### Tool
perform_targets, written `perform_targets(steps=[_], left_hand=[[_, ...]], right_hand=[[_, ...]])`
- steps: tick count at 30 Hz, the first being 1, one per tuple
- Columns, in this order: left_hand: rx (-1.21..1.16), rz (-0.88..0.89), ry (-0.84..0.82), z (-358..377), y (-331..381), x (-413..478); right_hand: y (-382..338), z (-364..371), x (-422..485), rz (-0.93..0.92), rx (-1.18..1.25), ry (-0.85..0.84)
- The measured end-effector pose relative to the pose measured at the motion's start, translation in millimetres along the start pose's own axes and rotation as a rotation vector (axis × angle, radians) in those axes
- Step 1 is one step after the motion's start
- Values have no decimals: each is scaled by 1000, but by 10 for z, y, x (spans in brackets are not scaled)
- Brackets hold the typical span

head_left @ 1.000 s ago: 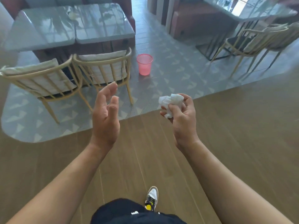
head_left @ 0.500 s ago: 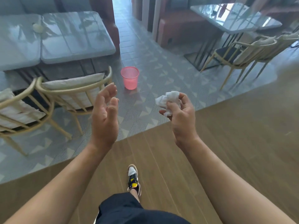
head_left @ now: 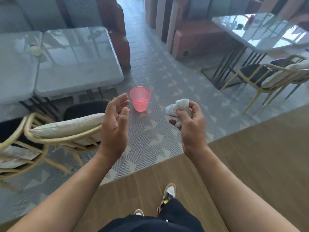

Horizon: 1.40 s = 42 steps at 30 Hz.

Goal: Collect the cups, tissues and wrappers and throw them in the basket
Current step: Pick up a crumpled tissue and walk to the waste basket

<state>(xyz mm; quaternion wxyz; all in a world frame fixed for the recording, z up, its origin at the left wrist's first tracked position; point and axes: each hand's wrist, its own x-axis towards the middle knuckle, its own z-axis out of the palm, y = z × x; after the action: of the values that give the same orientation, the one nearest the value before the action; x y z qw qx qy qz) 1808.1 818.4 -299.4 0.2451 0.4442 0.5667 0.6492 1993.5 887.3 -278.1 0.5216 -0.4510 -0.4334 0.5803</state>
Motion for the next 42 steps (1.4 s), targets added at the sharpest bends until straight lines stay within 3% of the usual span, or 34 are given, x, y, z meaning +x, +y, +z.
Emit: perform_targets(steps=[9,21,42], left_hand=[[52,18,95,856,-668,1567],[117,-56,229,1805,-1190,3434],[142,-142,305,1538,-2677,6757]], right_hand=[[191,118,2112,1,-113,-95],[-156,408,4651,2,-221,-218],[774,2364,7752,187,-382,-386]])
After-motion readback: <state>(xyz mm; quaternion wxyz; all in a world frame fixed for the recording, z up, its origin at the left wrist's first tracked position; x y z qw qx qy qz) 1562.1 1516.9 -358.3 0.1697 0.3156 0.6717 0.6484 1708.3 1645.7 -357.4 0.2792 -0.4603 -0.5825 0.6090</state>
